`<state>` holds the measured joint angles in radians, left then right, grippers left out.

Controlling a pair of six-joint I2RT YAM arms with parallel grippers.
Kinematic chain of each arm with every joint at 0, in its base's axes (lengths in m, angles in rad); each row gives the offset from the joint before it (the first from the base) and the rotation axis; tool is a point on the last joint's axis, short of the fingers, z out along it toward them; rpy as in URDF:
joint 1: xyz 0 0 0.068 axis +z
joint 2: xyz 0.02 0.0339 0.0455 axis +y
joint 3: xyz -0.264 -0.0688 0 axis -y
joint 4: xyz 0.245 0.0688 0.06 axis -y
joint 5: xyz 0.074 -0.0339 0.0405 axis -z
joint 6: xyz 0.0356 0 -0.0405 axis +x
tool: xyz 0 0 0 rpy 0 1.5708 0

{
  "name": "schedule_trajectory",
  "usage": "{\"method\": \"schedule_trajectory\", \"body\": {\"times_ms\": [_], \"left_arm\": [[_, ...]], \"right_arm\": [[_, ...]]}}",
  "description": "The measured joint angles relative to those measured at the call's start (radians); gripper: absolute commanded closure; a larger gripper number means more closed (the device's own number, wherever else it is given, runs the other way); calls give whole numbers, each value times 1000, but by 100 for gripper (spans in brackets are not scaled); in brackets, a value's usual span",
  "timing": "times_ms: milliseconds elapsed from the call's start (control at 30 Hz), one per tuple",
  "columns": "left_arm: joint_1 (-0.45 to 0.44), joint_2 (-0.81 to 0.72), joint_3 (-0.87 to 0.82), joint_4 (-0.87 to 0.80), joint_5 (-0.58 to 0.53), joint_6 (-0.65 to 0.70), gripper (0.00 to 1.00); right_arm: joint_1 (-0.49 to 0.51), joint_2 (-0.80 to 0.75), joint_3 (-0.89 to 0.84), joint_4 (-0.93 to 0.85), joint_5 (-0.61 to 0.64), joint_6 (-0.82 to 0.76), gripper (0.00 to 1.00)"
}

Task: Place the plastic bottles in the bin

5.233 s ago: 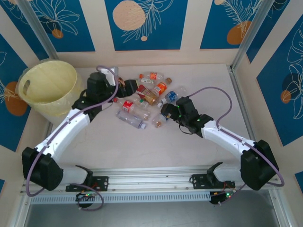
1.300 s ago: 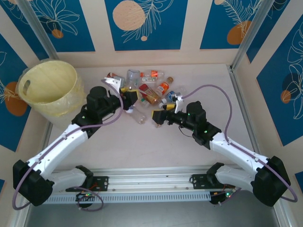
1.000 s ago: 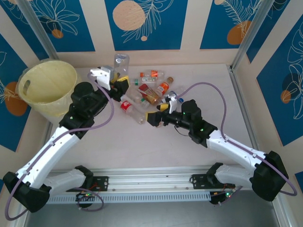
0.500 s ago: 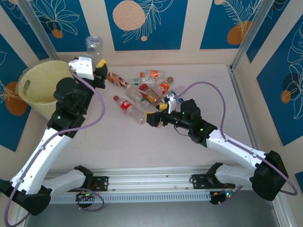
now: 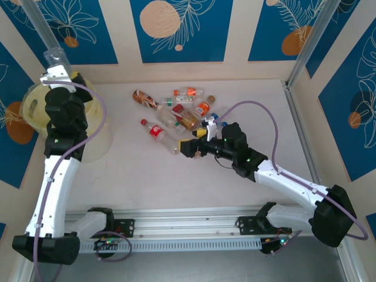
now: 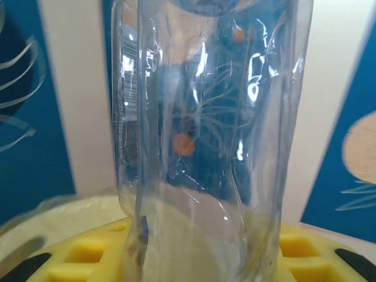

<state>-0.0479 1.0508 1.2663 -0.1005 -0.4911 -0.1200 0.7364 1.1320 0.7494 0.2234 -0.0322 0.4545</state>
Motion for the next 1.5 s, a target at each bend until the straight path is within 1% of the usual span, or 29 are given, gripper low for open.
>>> {"method": "schedule_trajectory", "body": {"times_ms": [67, 167, 300, 433, 600, 700, 800, 867, 967, 1167, 1333, 1500], "left_arm": [[42, 10, -10, -18, -29, -57, 69], [76, 27, -24, -45, -71, -130, 68], [104, 61, -45, -72, -122, -213, 68], [125, 107, -44, -144, -188, -305, 66], [129, 132, -43, -251, -259, -436, 58], [130, 130, -42, -295, -305, -519, 49], [131, 130, -41, -346, -347, -592, 35], [131, 130, -40, -382, -367, -626, 30], [131, 129, -31, -399, -373, -653, 23], [131, 121, -26, -407, -348, -669, 18], [131, 102, -27, -409, -290, -683, 16], [131, 93, -25, -402, -233, -686, 15]], "right_arm": [[2, 0, 1, -1, 2, -3, 0], [3, 3, 2, -1, 3, -4, 0], [3, 13, 2, -4, 3, -4, 0], [4, 13, 2, -8, 6, -10, 0], [4, 13, 3, -9, 6, -12, 0], [4, 21, 10, -13, 6, -16, 0], [5, 31, 23, -21, 6, -22, 0], [7, 35, 31, -28, 6, -23, 0], [11, 42, 37, -30, 6, -27, 0], [12, 51, 47, -37, 6, -34, 0], [13, 51, 48, -37, 16, -37, 0], [13, 51, 47, -46, 78, -36, 0]]}}
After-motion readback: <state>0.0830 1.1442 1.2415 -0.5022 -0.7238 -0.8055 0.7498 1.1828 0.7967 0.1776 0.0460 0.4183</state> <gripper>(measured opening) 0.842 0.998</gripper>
